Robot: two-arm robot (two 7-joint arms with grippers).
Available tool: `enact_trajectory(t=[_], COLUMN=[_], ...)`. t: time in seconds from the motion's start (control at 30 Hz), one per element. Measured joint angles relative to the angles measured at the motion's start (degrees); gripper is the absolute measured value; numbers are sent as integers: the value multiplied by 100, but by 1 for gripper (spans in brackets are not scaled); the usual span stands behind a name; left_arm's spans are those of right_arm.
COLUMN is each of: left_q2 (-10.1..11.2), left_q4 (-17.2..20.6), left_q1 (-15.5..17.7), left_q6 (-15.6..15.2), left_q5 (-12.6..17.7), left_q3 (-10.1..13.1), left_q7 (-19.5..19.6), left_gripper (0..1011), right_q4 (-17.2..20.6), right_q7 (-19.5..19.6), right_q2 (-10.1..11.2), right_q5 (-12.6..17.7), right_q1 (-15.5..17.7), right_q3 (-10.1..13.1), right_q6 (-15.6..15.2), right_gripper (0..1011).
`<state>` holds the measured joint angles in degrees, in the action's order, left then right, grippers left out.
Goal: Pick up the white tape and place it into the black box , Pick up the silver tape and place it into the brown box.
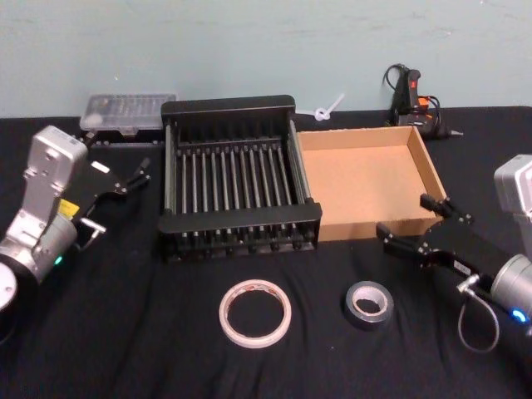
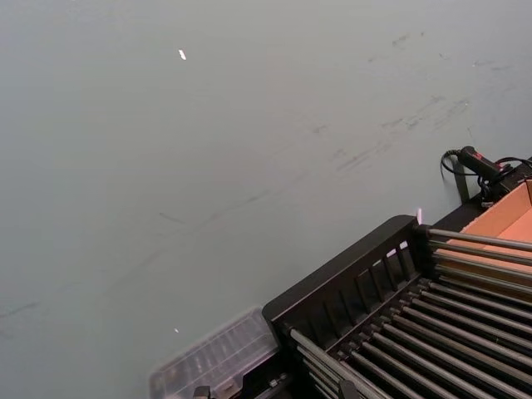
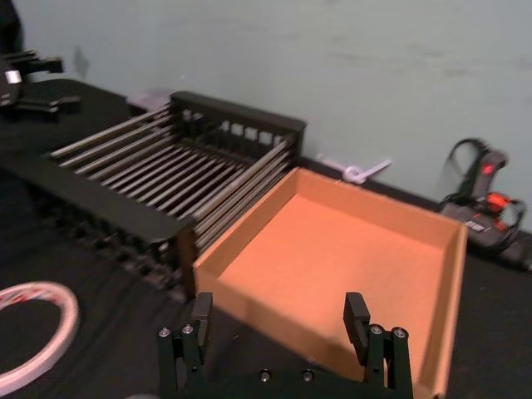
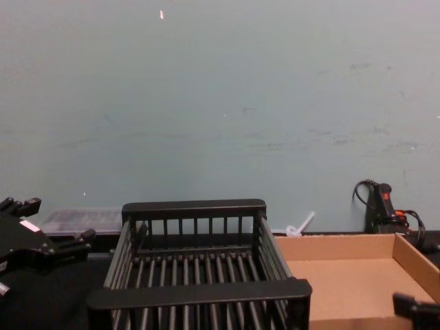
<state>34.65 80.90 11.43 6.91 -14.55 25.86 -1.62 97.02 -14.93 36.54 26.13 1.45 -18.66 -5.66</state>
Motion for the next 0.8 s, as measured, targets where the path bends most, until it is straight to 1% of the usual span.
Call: enact_trajectory(t=[0.3, 0.33, 0.43, 0.47, 0.57, 0.8], left_q2=[0, 0, 0, 0, 0, 0], left_q4=[0, 0, 0, 0, 0, 0], left_q1=[0, 0, 0, 0, 0, 0], left_q6=[0, 0, 0, 0, 0, 0], left_q5=[0, 0, 0, 0, 0, 0], left_q3=[0, 0, 0, 0, 0, 0], left_q7=[0, 0, 0, 0, 0, 0], left_gripper=[1001, 1001, 1001, 1001, 1001, 1001], right_q4=[227, 252, 279, 291, 300, 301], right_q7=[-280, -325, -381, -423, -506, -599], right_q2=[85, 100, 118, 124, 130, 139], right_q5=[40, 42, 46, 54, 63, 9], right_q1=[219, 240, 253, 255, 252, 214], right_q3=[2, -3, -12, -20, -33, -83], right_q6=[-468, -567, -729, -850, -1055, -1253], right_gripper=[1002, 1002, 1002, 1002, 1002, 1003])
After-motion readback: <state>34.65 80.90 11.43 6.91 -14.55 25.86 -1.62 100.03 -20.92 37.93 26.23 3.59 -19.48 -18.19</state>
